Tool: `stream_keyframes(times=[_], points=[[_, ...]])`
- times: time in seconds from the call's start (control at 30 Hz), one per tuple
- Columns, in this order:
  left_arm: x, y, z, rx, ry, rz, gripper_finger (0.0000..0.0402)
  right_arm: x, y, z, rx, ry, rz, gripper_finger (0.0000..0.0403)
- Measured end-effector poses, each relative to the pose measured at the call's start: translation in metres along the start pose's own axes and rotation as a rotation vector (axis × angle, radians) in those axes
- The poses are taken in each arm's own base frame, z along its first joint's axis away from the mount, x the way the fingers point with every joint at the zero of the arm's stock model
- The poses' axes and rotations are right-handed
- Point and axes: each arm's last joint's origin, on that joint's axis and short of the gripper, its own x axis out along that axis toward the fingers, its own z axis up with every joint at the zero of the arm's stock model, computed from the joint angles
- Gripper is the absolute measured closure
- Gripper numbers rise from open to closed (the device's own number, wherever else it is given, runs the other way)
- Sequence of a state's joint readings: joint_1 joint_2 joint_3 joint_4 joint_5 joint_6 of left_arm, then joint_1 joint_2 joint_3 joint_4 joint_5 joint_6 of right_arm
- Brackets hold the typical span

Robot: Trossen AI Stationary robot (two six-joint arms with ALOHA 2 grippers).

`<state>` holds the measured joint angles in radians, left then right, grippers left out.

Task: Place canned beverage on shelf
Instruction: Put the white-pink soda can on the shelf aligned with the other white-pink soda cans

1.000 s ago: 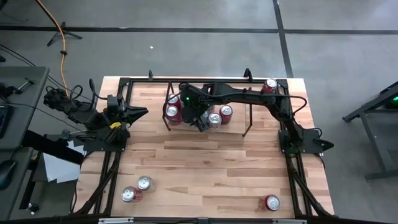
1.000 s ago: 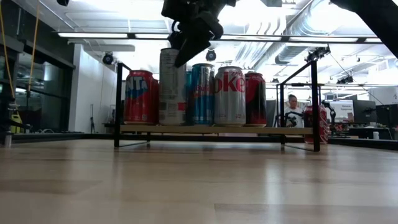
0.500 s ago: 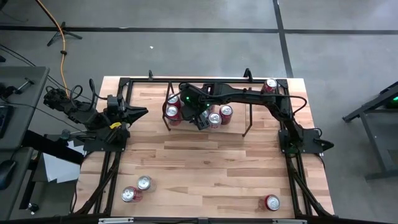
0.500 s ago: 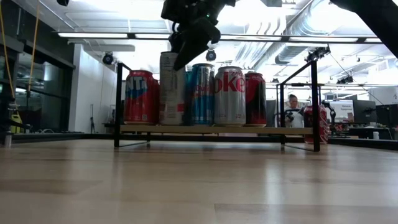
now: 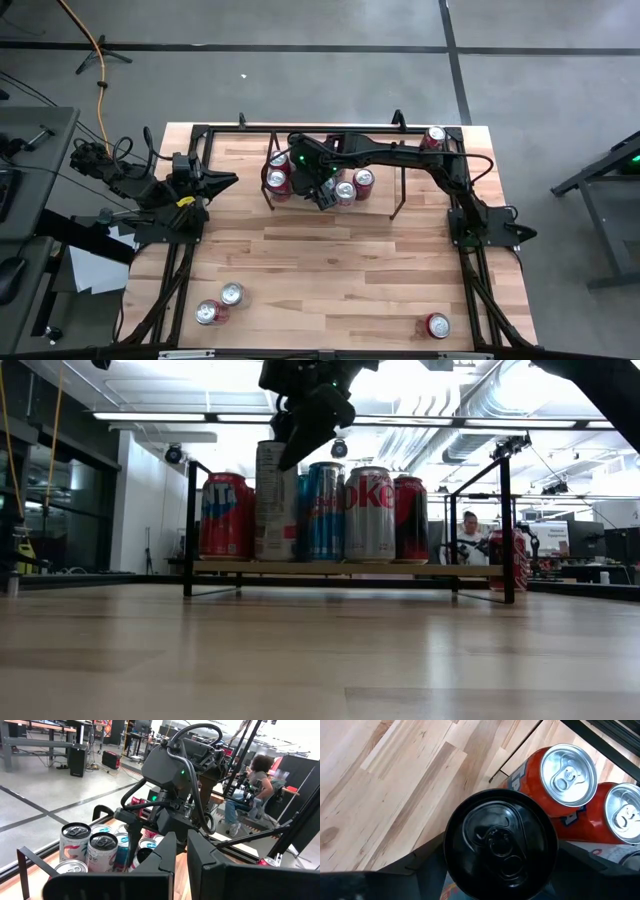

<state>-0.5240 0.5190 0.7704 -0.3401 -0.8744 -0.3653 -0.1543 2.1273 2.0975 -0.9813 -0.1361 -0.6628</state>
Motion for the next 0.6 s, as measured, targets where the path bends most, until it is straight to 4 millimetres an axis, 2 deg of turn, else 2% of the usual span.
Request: stream_keyframes(times=[0.3,0.6], points=[[0.0,0.0,0.0,0.0,0.0,0.0,0.0402,-0.002,-0.002,0.001,-0.001,0.003,-0.025,0.0047],[0.0,0.0,0.0,0.0,0.0,0.0,0.0402,-0.017,-0.006,0.01,-0.007,-0.035,-0.055,0.0032]])
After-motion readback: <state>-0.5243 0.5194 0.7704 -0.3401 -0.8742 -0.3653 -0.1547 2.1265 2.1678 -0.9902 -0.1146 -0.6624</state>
